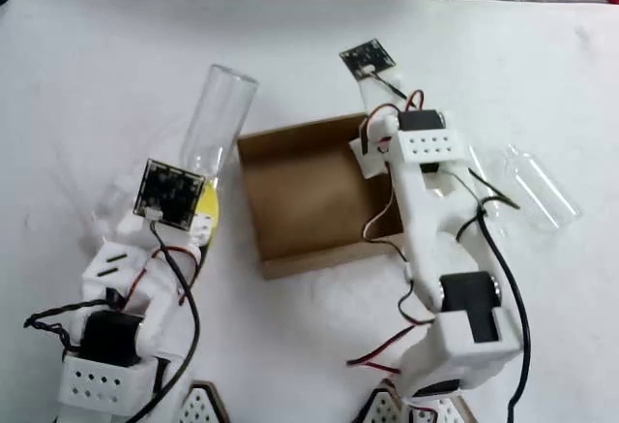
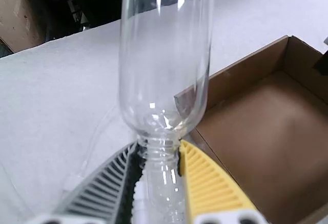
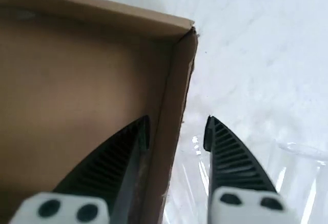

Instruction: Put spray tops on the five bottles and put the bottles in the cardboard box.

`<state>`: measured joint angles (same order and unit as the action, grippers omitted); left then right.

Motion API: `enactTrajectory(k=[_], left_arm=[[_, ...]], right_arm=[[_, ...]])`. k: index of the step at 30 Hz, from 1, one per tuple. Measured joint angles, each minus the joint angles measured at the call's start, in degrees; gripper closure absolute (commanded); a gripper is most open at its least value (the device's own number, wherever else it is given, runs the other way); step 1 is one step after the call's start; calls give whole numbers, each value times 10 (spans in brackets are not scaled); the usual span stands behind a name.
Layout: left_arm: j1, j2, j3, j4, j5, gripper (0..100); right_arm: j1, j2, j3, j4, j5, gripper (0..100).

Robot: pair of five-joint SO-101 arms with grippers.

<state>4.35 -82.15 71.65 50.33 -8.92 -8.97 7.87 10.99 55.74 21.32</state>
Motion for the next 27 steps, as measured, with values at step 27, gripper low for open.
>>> enactTrajectory(k=[27], left_arm=[[0, 0, 0, 0, 0, 980]], right_arm=[[47, 15, -1, 209, -29, 983]])
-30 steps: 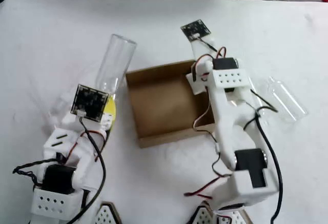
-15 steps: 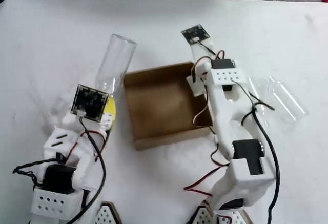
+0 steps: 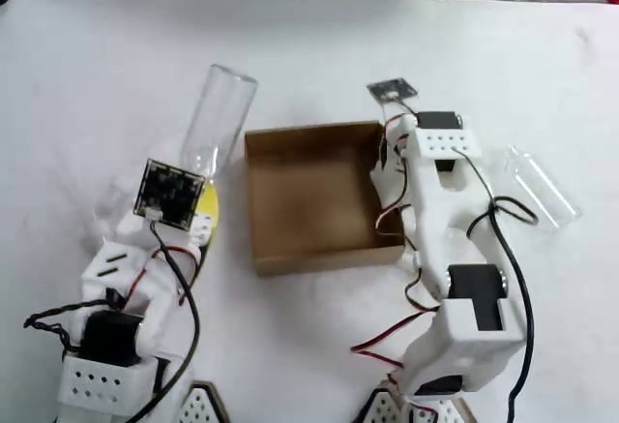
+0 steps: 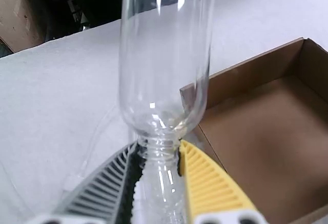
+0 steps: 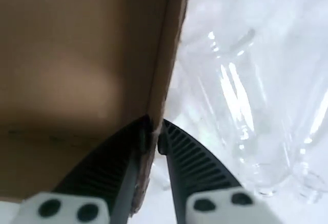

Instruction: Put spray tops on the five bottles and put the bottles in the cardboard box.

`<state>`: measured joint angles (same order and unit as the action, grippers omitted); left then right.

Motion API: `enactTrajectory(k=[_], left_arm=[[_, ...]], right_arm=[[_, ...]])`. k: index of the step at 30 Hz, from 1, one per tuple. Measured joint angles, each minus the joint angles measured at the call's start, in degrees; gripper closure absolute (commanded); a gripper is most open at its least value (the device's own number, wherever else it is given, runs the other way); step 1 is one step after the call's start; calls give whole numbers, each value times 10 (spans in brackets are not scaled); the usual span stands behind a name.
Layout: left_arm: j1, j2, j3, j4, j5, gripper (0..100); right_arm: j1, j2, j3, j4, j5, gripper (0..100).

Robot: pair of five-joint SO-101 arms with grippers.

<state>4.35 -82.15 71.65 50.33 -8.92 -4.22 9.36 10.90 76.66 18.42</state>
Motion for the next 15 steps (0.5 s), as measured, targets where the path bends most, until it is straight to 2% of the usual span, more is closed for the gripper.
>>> enactTrajectory(k=[7, 15], left_arm=[[0, 0, 0, 0, 0, 980], [0, 0, 0, 0, 0, 980]], right_arm=[[4, -24, 54, 19, 0, 983], [4, -177, 184, 19, 33, 983]])
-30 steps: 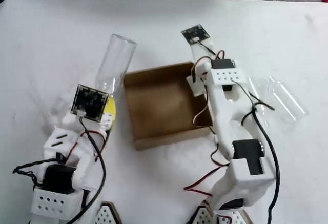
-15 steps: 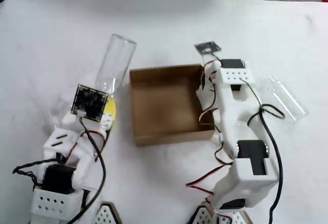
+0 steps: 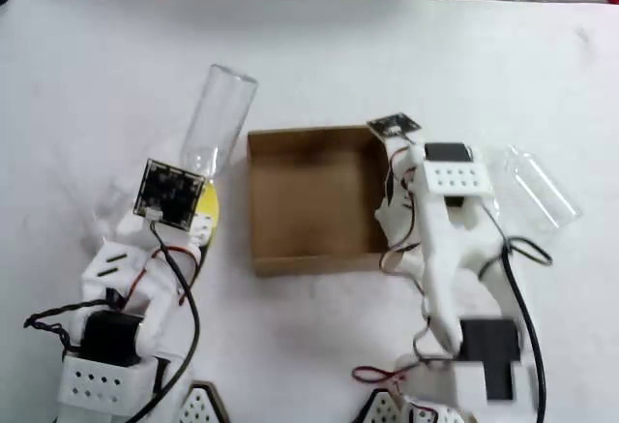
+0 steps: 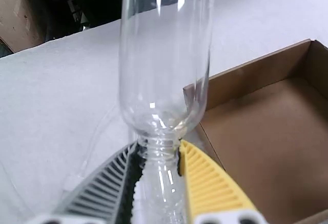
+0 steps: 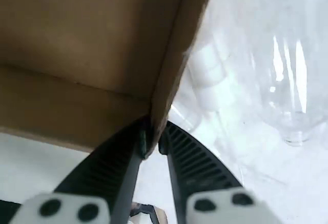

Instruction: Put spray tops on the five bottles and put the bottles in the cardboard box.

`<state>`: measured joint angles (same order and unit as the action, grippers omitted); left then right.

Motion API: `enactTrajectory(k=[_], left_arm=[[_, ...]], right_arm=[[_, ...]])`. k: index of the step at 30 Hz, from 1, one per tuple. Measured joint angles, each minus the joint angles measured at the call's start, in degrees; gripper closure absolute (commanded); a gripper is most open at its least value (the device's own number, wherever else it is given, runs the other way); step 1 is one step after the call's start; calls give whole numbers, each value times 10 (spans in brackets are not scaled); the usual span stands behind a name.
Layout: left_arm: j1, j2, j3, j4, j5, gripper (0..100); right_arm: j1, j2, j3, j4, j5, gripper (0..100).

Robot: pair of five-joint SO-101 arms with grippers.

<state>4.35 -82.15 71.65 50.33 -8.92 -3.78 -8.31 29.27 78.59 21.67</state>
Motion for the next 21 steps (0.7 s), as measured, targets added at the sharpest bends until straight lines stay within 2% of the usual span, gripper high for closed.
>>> enactTrajectory(k=[5, 12, 21], left_arm=[[0, 0, 0, 0, 0, 980], [0, 0, 0, 0, 0, 980], [0, 0, 0, 0, 0, 980]], right_arm=[[0, -72, 66, 0, 5, 983], [2, -81, 103, 4, 69, 983], [-12, -85, 110, 11, 78, 983]])
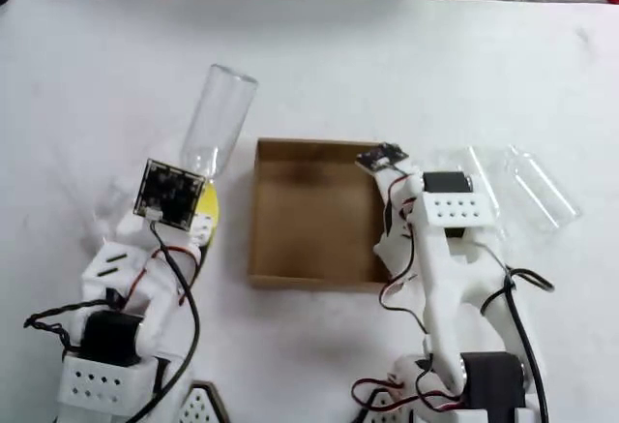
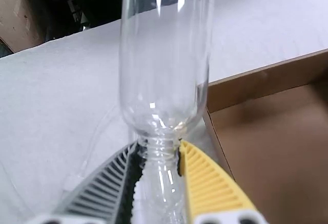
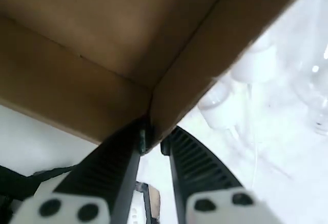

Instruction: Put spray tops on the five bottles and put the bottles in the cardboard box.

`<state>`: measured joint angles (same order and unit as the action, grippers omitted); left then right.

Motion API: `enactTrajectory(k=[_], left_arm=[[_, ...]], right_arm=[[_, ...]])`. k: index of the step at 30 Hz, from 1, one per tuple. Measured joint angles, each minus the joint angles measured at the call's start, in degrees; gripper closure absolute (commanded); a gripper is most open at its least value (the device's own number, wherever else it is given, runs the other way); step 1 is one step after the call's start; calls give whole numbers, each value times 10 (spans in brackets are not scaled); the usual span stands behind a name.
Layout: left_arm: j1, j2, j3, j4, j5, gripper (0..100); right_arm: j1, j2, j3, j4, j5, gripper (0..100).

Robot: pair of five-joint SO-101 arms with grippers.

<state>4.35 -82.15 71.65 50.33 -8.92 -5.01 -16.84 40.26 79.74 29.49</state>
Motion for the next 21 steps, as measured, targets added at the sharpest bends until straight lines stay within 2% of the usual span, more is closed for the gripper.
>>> enactTrajectory(k=[21], left_arm=[[0, 0, 0, 0, 0, 980]], right_arm=[[-4, -4, 0, 18, 0, 978]])
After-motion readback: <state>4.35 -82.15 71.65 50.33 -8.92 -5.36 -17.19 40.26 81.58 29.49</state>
